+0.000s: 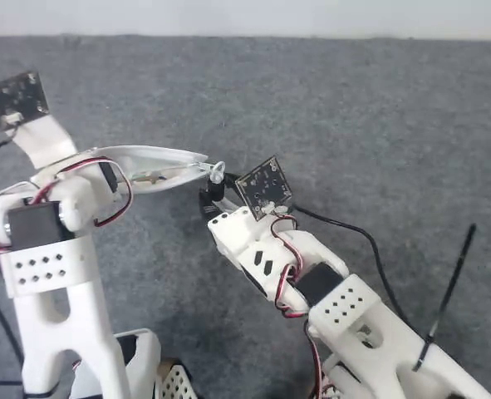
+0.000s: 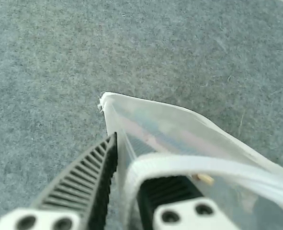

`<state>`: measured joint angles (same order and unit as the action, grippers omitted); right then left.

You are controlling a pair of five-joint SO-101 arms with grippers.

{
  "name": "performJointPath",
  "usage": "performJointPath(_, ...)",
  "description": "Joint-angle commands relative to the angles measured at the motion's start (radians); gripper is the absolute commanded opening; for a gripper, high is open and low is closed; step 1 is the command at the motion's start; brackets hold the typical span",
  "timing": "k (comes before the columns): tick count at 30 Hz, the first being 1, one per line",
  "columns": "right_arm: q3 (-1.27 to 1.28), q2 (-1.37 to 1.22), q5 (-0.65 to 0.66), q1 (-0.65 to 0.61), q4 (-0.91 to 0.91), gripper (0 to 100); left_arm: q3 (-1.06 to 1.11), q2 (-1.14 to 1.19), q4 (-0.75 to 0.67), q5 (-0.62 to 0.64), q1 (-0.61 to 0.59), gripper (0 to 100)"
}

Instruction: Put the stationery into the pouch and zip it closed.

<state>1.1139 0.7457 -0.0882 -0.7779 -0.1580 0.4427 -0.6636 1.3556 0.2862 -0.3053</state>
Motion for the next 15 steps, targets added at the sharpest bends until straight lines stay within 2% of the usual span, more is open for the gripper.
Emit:
performJointPath(1,-0.009,-0.035,0.025,0.012,0.064,14.0,0.005,0.0,-0.025,-0.008,0.003,1)
performJointPath(15,-0.009,-0.056,0.031,0.015,0.088,13.9,0.007,0.0,-0.023,-0.009,0.003,1)
